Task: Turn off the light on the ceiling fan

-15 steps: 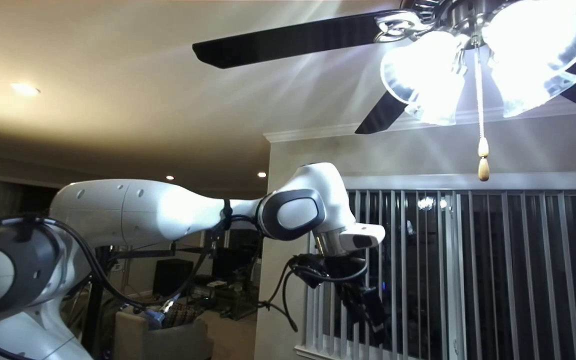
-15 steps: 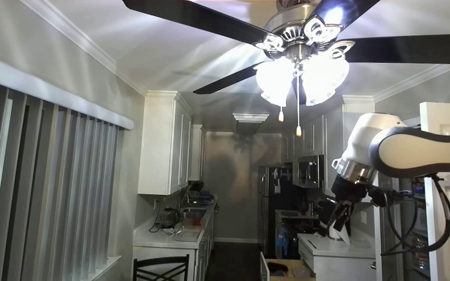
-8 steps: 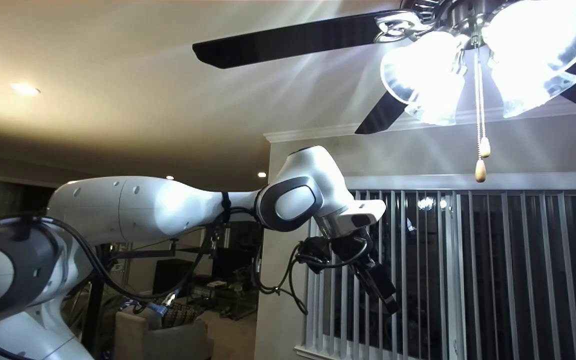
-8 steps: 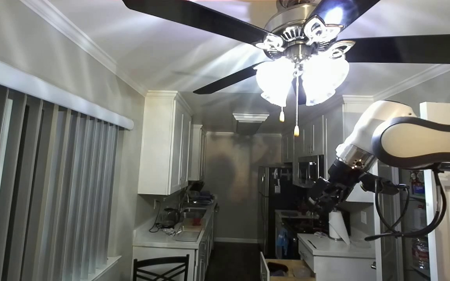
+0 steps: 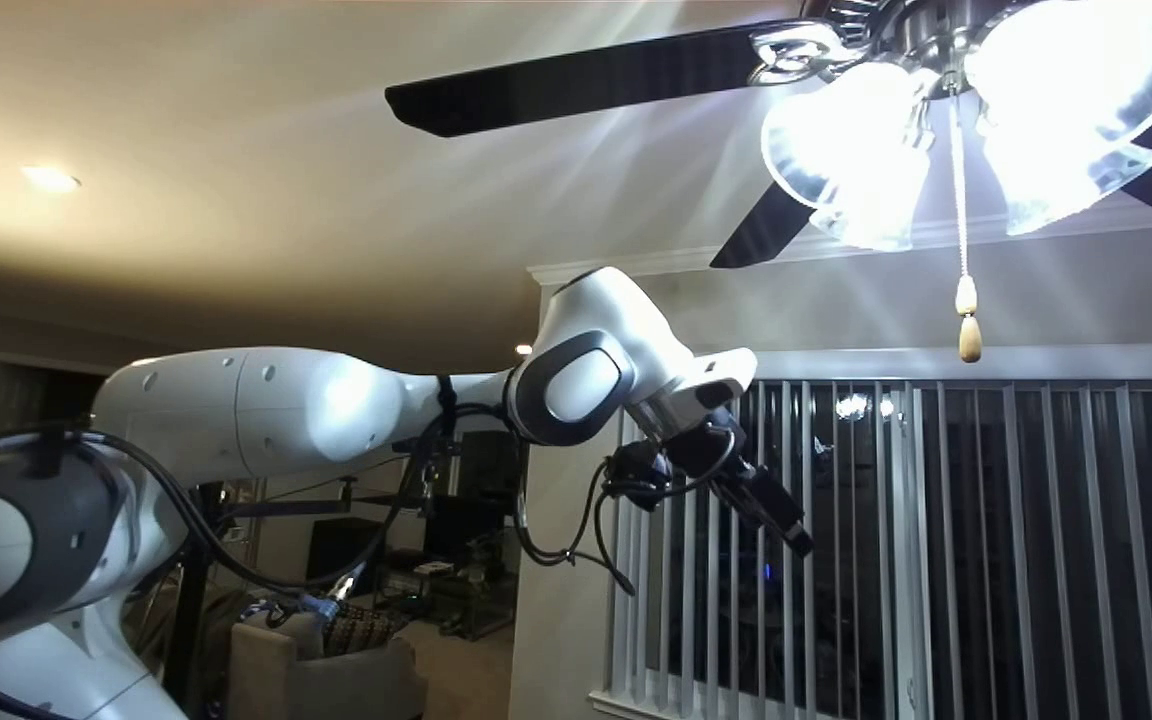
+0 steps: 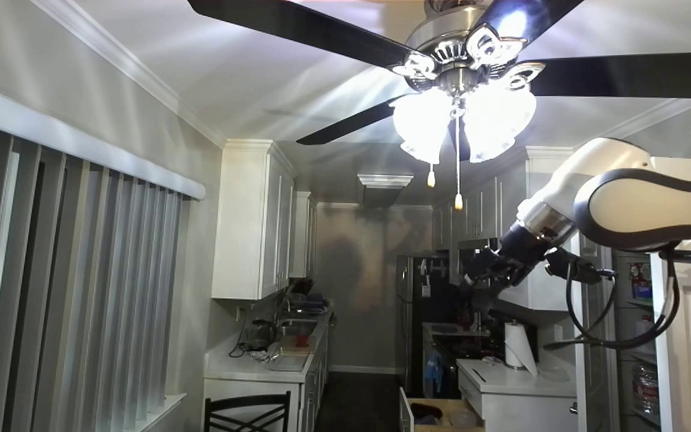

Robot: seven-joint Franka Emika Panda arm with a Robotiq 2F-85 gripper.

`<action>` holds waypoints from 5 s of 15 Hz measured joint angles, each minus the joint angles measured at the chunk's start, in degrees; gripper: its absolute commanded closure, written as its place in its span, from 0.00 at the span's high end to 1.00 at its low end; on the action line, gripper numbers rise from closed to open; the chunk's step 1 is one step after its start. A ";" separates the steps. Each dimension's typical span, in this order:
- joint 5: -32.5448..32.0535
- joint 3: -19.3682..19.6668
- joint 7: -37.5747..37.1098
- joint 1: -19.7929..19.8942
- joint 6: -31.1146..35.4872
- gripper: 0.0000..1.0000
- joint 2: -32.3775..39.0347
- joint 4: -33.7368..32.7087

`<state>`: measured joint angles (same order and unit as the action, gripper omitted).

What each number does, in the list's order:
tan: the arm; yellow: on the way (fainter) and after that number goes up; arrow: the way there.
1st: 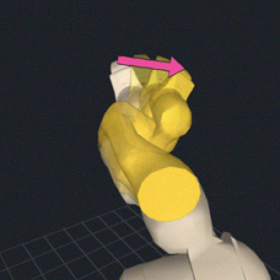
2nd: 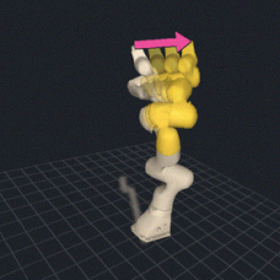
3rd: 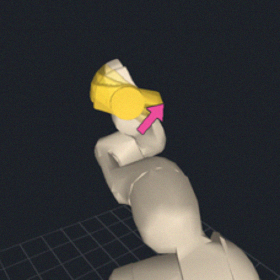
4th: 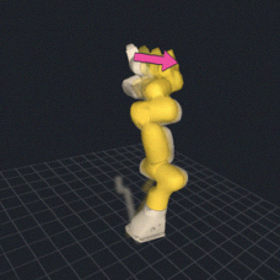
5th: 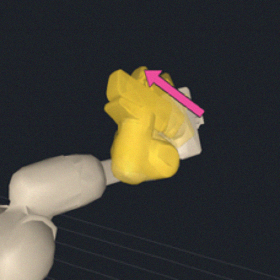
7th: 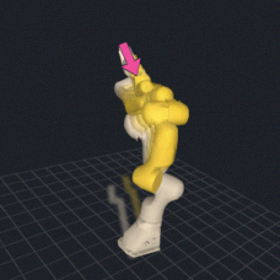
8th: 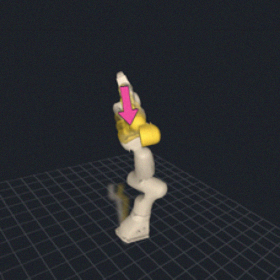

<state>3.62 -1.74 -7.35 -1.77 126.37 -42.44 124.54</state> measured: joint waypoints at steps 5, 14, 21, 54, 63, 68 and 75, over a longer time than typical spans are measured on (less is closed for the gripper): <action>-1.66 -0.76 0.05 0.96 16.95 1.00 2.23 -3.88; -11.13 -5.05 -1.63 15.68 48.32 1.00 16.86 -12.74; -13.07 -10.30 -3.14 27.98 48.89 1.00 19.35 -17.72; -13.00 -2.23 -1.53 13.52 38.68 0.02 21.37 -20.75; -13.03 -2.06 -1.52 12.67 37.70 0.75 21.44 -19.58; -16.08 -1.89 -1.28 13.01 29.82 1.00 21.44 -17.76; -20.41 -1.22 -1.05 12.88 17.96 1.00 21.52 -16.27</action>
<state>-16.78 -2.96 -8.40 11.11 144.33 -20.93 108.28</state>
